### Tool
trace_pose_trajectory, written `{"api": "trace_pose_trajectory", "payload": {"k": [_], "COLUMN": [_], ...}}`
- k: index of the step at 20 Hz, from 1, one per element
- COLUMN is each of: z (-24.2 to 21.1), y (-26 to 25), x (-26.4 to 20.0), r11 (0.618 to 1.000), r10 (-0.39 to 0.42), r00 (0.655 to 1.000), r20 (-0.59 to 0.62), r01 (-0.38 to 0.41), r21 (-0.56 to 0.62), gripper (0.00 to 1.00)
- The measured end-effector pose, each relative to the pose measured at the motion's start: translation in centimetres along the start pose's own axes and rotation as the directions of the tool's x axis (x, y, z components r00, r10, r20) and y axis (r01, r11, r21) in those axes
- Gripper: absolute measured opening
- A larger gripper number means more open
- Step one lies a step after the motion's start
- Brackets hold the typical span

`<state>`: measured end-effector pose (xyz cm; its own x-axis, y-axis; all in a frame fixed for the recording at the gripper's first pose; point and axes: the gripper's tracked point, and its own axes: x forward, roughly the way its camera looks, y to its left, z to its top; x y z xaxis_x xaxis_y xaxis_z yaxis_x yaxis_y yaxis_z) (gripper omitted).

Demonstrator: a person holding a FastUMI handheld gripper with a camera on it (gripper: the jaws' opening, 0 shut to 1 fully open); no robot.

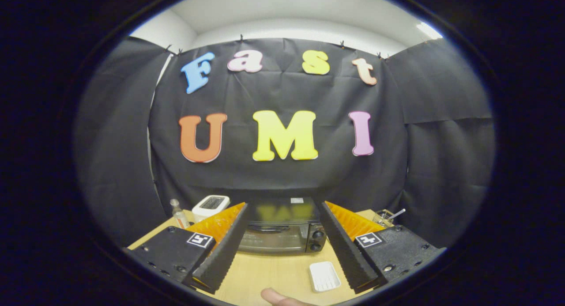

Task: Open the toaster oven, put the food inside, and close the toaster oven door.

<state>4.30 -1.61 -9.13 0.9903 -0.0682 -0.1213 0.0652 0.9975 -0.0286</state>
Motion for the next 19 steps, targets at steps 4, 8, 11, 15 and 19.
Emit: {"api": "trace_pose_trajectory", "payload": {"k": [4,8,11,15,19], "z": [4.7,7.3,8.3,9.7,10.2], "y": [-0.6,-0.4,-0.7,-1.4,-1.4], "x": [-5.2,-8.1,-9.4,-10.9,-11.4], "r11": [0.999,0.993,0.988,0.989,0.992], "r10": [0.044,0.071,0.085,0.100,0.101], "r00": [0.997,0.990,0.986,0.980,0.982], "r20": [0.058,0.122,0.143,0.170,0.157], "r01": [-0.042,-0.058,-0.065,-0.079,-0.088], "r21": [-0.031,-0.107,-0.140,-0.122,-0.092], "gripper": [1.00,1.00,1.00,1.00,1.00]}}
